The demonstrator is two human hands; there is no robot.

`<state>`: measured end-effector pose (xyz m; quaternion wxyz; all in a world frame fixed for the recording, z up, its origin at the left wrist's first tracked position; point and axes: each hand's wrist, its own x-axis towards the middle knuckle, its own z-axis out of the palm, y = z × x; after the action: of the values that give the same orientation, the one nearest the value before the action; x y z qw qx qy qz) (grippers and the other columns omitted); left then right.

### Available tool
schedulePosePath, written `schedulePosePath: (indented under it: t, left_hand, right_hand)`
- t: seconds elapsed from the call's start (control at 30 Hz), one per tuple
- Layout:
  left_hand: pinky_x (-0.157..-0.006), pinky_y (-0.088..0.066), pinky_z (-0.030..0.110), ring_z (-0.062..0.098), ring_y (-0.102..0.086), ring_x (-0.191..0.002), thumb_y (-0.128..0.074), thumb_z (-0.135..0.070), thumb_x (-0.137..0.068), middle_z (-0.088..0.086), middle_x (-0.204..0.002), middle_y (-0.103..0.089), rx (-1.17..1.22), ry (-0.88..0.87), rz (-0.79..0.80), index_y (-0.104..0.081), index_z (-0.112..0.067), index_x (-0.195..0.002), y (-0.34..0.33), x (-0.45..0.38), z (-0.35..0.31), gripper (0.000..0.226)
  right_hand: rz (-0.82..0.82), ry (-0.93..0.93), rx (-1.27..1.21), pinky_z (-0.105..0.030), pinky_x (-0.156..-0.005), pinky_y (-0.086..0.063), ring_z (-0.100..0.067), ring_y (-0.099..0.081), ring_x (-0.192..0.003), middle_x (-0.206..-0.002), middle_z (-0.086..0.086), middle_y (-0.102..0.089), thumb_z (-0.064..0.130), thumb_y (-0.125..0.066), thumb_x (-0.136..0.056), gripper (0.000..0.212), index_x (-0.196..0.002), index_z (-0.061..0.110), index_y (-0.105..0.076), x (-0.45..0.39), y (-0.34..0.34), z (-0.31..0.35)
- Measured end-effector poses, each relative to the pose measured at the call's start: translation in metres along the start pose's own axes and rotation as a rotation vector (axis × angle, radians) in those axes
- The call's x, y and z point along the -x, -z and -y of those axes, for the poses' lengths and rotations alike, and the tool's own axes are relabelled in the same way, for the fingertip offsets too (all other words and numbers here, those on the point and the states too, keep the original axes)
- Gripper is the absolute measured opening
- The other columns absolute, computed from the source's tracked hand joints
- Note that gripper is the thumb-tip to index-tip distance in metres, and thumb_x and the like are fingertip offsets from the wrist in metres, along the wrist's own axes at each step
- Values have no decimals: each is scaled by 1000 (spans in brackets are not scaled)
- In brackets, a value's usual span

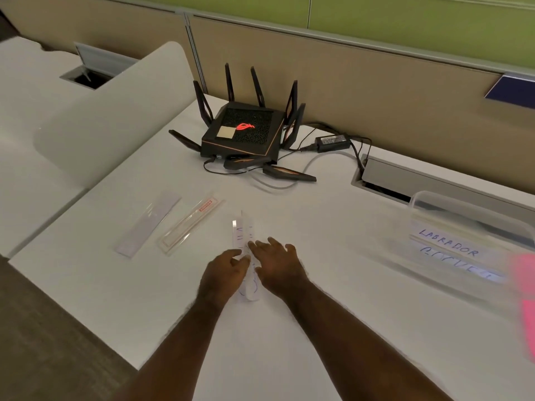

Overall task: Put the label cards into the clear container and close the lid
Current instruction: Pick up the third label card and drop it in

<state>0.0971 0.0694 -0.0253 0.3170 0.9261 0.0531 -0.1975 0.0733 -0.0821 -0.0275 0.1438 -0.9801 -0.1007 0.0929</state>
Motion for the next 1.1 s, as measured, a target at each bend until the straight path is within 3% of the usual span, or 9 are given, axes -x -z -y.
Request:
schedulePosePath:
  t: [0.1,0.37,0.6,0.73,0.83,1.0,1.1]
  left_hand:
    - [-80,-54,29,25,-66,-106,-58,-40,-92,5,-134,-61,15,-3,59,-53,-18,-133,-6,3,-4,47]
    - [-94,-54,41,29,-64,-110,-58,-29,-94,9,-130,-63,81,27,4,-57,-12,-131,9,9,-26,40]
    - [-85,-57,37,25,-68,-97,-57,-11,-93,7,-117,-70,293,-53,98,-68,-8,-119,40,14,-51,28]
    - [-62,-53,21,13,-69,-86,-57,-14,-94,-1,-105,-75,465,-36,227,-73,-19,-109,53,14,-59,22]
    - [-69,-50,25,16,-67,-93,-58,-20,-95,-5,-105,-75,532,1,330,-72,-24,-112,59,11,-60,22]
    - [-77,-50,30,21,-65,-106,-55,-20,-96,-5,-111,-74,611,16,393,-68,-23,-119,56,11,-59,27]
    - [-85,-49,36,21,-63,-109,-54,-16,-97,-1,-117,-72,763,52,425,-66,-21,-122,46,13,-60,28]
  right_hand:
    - [16,3,-12,-52,-108,-27,-29,-26,-144,-156,-5,-34,28,-43,-99,58,-153,20,-23,-1,-1,2]
    - [-17,35,-16,-50,-106,-33,-31,-23,-145,-160,-5,-24,15,-46,-97,64,-154,23,-19,-1,8,-5]
    - [-48,-20,40,-48,-107,-32,-28,-19,-147,-163,-2,-15,12,-54,-94,73,-154,27,-16,-8,43,-39]
    - [-16,-72,53,-49,-111,-28,-24,-17,-148,-162,2,-17,20,-60,-92,77,-154,30,-16,-10,64,-65]
    - [18,-114,-22,-47,-113,-23,-20,-19,-147,-161,6,-21,27,-65,-89,79,-152,34,-18,-9,78,-81]
    - [19,-134,-217,-41,-114,-29,-19,-32,-141,-157,6,-31,36,-67,-86,78,-151,34,-24,-8,91,-95]
    - [-1,-197,-436,-39,-115,-30,-20,-34,-141,-159,1,-28,36,-63,-91,80,-154,31,-14,-6,94,-88]
